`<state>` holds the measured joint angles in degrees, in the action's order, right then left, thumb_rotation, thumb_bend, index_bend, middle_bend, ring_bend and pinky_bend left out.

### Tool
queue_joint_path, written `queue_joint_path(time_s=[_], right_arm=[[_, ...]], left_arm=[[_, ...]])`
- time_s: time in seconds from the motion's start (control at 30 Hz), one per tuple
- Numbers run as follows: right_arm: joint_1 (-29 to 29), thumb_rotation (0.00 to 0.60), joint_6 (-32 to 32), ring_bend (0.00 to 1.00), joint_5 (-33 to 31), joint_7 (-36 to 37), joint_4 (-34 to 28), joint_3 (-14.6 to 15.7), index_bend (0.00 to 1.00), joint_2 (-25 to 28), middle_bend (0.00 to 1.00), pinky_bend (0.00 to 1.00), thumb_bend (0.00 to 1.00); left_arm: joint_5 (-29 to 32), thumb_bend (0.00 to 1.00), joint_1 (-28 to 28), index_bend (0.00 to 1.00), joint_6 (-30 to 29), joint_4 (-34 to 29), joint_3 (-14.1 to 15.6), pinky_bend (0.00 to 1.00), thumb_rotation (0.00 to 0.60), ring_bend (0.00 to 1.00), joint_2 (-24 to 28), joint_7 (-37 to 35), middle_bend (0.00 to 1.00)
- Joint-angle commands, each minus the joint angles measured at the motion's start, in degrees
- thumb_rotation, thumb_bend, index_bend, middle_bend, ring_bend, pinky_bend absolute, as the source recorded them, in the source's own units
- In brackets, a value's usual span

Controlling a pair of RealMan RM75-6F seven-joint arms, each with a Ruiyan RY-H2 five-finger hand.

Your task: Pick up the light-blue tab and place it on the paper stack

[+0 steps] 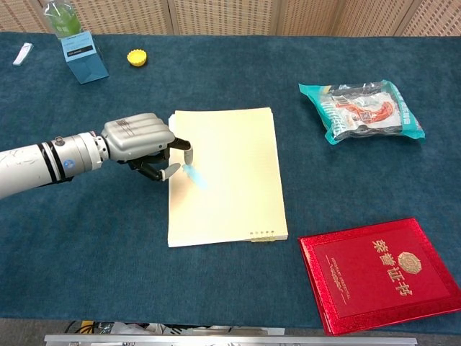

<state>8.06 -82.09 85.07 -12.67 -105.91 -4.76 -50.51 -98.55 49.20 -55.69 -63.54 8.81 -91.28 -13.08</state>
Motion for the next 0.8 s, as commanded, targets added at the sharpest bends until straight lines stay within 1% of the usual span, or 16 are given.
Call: queue_joint_path(time_s=[0.03,0.13,0.33,0.6,0.8], right_arm=[[-0.04,0.600,-0.03,0.36,-0.03,0.00,0.05,0.00,0.16,-0.01,0.38,0.46,0.13],[-0.04,0.600,0.02,0.36,-0.05,0.02,0.06,0.02,0.16,-0.06,0.38,0.46,0.13],[-0.10,0.600,-0.02,0.36,-0.08,0.00,0.09,0.00,0.16,-0.10,0.38,0.46,0.13],[-0.20,0.600,-0.03,0.36,-0.22,0.05,0.18,0.03,0.16,-0.13,0.38,0.46,0.13],[-0.27,0.600,-0.05,0.36,-0.15,0.04,0.24,0.08,0.16,-0.14,0.38,0.46,0.13]], left_arm=[[-0.02,0.56,-0.08,0.35,-0.02,-0.21,-0.06,0.78,0.304,0.92,0.13,0.18,0.92],[0.05,0.56,-0.25,0.35,-0.06,-0.19,-0.16,0.78,0.293,0.92,0.15,0.44,0.92],[0.14,0.56,-0.29,0.35,0.49,0.14,-0.18,0.78,0.293,0.92,-0.03,0.12,0.92],[-0.63,0.56,-0.91,0.35,-0.36,-0.05,0.44,0.78,0.292,0.92,0.19,-0.27,0.92],[-0.28,0.56,-0.77,0.35,0.45,0.54,0.09,0.78,0.294,0.92,-0.48,-0.29,0.92]])
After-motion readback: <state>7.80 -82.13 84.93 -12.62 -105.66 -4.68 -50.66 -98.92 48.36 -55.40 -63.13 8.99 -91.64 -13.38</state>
